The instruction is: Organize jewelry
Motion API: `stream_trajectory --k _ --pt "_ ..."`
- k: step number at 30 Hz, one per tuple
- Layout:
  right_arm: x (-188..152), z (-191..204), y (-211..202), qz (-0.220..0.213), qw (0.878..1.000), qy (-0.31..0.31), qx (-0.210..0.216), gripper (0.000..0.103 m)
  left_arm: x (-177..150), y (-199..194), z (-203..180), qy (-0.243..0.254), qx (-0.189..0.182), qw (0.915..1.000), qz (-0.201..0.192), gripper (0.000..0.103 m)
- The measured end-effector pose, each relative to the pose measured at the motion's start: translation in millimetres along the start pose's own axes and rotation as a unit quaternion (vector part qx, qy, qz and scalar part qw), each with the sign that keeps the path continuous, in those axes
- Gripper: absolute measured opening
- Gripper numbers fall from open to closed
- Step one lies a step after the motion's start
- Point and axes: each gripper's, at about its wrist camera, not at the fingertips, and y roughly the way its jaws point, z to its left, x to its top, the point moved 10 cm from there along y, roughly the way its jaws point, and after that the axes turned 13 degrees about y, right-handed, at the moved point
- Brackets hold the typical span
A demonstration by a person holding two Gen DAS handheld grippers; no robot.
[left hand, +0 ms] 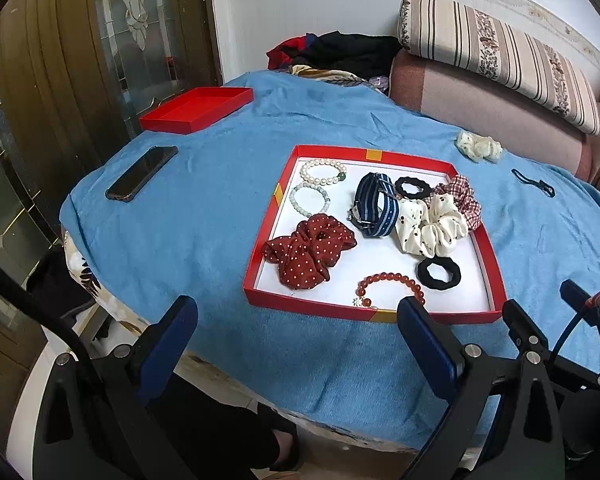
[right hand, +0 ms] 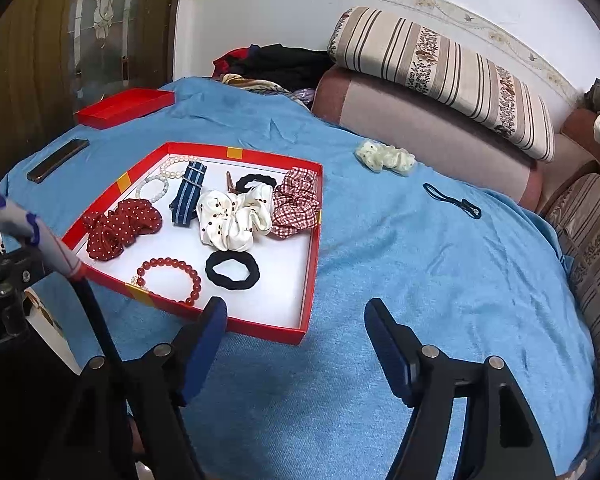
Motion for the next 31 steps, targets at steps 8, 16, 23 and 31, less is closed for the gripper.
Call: stream_trajectory --k 8,16,23,31 --pt "-1 -4 0 0.002 1.000 0.005 -0.002 0.077 -5 1 -7 0.008 -0.005 0.9999 0.008 0.099" --pt "-2 -6 3 0.006 1.000 0.006 0.001 0.077 -8 3 -14 0.014 -0.016 0.9997 0.014 0.099" --pt "-3 -4 7 0.014 1.000 0.009 0.003 0.078 -9 6 -12 0.008 -0.015 0.9997 0.018 0.099" --pt "-5 -3 11 0.021 1.000 0.011 0.005 0.080 -10 11 -7 0.002 -0.009 0.9996 0.025 0.099"
